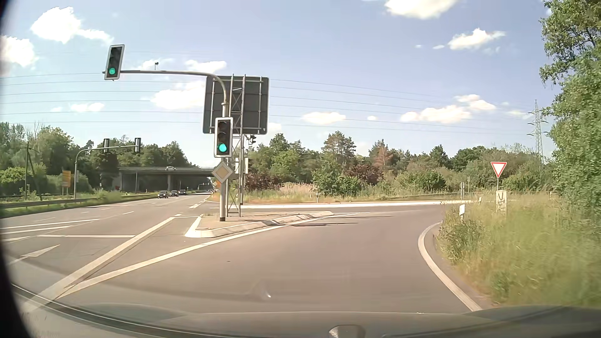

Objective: Follow the waypoints while adhering to traffic rules and regulations

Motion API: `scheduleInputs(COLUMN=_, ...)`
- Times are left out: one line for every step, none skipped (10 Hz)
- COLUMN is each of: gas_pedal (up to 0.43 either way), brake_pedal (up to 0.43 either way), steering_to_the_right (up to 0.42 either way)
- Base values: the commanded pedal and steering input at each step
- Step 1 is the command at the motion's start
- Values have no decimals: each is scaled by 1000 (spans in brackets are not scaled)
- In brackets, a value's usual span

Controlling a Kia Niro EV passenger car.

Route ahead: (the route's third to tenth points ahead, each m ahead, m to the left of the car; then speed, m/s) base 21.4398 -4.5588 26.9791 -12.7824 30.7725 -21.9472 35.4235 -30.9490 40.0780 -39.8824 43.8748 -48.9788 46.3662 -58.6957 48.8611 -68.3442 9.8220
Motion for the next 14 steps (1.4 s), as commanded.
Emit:
scheduleInputs(gas_pedal=0, brake_pedal=250, steering_to_the_right=88)
scheduleInputs(gas_pedal=0, brake_pedal=244, steering_to_the_right=95)
scheduleInputs(gas_pedal=0, brake_pedal=232, steering_to_the_right=102)
scheduleInputs(gas_pedal=0, brake_pedal=220, steering_to_the_right=110)
scheduleInputs(gas_pedal=0, brake_pedal=213, steering_to_the_right=122)
scheduleInputs(gas_pedal=0, brake_pedal=195, steering_to_the_right=133)
scheduleInputs(gas_pedal=0, brake_pedal=183, steering_to_the_right=140)
scheduleInputs(gas_pedal=0, brake_pedal=140, steering_to_the_right=147)
scheduleInputs(gas_pedal=0, brake_pedal=73, steering_to_the_right=152)
scheduleInputs(gas_pedal=0, brake_pedal=49, steering_to_the_right=155)
scheduleInputs(gas_pedal=0, brake_pedal=37, steering_to_the_right=161)
scheduleInputs(gas_pedal=0, brake_pedal=37, steering_to_the_right=167)
scheduleInputs(gas_pedal=0, brake_pedal=30, steering_to_the_right=169)
scheduleInputs(gas_pedal=0, brake_pedal=30, steering_to_the_right=171)
